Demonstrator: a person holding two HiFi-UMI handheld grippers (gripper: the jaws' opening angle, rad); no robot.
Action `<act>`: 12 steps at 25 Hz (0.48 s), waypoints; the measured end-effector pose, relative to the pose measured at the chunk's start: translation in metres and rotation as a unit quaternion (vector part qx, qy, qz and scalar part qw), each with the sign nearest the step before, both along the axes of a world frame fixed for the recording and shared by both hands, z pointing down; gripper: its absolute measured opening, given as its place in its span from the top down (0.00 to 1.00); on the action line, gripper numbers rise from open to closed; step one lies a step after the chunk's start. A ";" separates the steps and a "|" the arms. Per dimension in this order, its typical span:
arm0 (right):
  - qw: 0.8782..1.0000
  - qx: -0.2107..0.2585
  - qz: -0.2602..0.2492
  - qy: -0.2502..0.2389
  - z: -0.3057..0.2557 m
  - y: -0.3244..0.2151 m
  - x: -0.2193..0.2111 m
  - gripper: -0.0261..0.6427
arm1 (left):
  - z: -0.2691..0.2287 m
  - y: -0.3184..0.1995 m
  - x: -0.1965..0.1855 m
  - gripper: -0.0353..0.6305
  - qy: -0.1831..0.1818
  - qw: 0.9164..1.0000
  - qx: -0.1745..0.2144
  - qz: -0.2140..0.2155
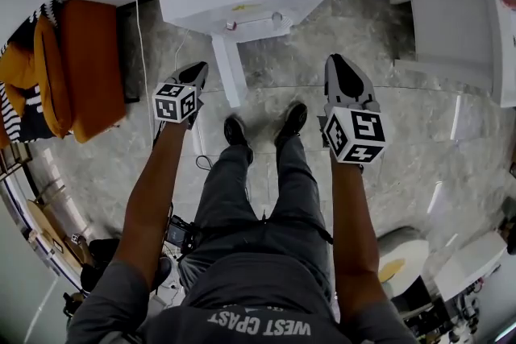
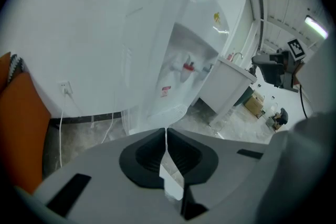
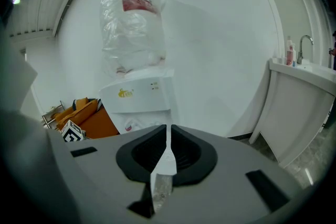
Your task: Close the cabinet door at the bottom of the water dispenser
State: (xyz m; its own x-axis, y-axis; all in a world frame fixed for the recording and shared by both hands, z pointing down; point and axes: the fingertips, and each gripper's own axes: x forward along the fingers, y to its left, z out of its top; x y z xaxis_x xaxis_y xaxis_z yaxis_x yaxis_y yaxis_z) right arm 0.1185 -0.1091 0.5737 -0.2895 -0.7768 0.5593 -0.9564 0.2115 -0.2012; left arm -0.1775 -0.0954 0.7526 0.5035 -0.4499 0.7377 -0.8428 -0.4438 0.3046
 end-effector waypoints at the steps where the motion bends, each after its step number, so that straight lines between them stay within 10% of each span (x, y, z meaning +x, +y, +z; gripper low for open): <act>1: 1.000 -0.002 -0.001 0.001 0.006 0.000 0.000 0.92 | 0.012 0.003 -0.001 0.92 0.000 1.000 -0.010 -0.001; 12: 1.000 -0.020 0.007 0.011 0.056 -0.002 0.009 0.92 | 0.116 0.024 -0.001 0.88 0.018 0.994 -0.107 -0.024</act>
